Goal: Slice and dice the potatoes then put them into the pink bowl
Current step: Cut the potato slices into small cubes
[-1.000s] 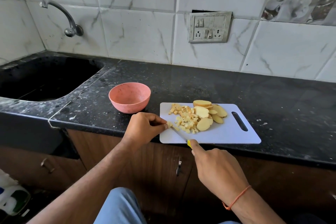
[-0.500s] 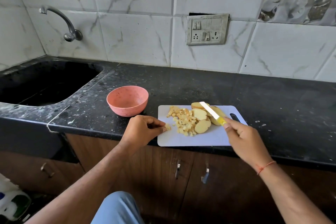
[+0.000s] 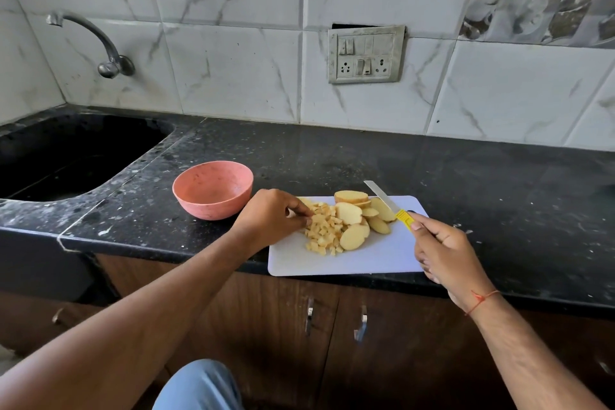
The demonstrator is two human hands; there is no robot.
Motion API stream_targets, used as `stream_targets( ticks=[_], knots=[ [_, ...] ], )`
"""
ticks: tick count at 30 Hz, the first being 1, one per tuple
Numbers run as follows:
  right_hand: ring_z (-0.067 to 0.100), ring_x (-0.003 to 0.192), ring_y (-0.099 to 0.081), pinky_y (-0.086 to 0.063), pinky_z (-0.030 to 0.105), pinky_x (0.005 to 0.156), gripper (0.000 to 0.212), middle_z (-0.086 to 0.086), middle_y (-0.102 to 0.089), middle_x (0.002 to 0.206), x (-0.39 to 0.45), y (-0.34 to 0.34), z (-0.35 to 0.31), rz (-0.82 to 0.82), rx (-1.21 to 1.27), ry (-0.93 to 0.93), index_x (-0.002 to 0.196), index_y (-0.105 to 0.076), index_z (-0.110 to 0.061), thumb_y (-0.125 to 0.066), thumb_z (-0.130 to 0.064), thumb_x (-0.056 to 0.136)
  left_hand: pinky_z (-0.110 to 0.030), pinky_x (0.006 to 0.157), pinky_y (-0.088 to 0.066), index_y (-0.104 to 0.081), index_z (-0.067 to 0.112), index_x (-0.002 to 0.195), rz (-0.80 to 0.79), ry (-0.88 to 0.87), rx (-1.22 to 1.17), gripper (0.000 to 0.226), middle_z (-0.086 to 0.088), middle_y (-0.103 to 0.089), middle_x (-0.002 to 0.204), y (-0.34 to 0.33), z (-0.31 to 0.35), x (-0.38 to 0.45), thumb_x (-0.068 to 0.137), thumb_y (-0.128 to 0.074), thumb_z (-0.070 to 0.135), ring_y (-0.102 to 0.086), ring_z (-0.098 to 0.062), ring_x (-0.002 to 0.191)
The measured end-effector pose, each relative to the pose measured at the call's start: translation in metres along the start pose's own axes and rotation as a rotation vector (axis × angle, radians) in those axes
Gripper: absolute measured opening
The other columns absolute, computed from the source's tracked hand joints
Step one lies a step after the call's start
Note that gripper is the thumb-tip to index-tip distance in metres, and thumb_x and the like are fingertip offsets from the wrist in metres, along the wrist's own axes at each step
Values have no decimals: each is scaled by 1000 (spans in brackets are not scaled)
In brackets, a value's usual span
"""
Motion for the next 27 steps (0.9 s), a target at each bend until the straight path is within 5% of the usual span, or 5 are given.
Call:
stream_targets(
  ticks=[10, 17, 20, 24, 27],
  knots=[
    [12, 50, -31, -27, 25, 43, 38, 2, -38, 58, 1, 3, 3, 8, 43, 7, 147, -58, -22, -53, -26, 109, -3, 75, -49, -81, 36, 113, -174, -37, 1, 20, 28, -77, 88, 26, 15, 38, 97, -78, 25, -69, 15, 87],
    [12, 51, -33, -31, 24, 42, 38, 4, -39, 60, 0, 5, 3, 16, 44, 31, 146, -58, -21, -52, -24, 109, -14, 91, -57, -78, 31, 123, -136, -4, -67, 33, 20, -80, 100, 20, 19, 44, 91, -84, 31, -70, 15, 87],
    [11, 51, -34, -31, 23, 42, 37, 5, -39, 60, 0, 5, 3, 19, 46, 35, 146, -59, -21, -52, -25, 109, -21, 99, -57, -71, 32, 135, -201, -82, -47, 43, 19, -77, 117, 15, 32, 47, 94, -82, 28, -71, 10, 99],
    [11, 51, -33, -31, 22, 41, 36, 3, -39, 59, 0, 5, 2, 19, 61, 38, 144, -60, -21, -52, -24, 109, 1, 89, -38, -69, 42, 136, -298, -269, 111, 43, 23, -69, 132, 5, 55, 49, 96, -79, 29, -59, 9, 113],
    [12, 51, -32, -30, 23, 42, 36, 3, -37, 60, 0, 5, 2, 26, 75, 33, 144, -60, -20, -53, -24, 109, -4, 90, -40, -68, 43, 138, -282, -389, 199, 45, 25, -68, 131, -5, 69, 47, 96, -78, 29, -51, 10, 110]
  ],
)
Point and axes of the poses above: each hand's wrist, its own x-axis towards the middle knuckle, its own y-axis out of the back of the hand, z = x × y, the point moved 3 cm from there along x, towards the middle knuckle
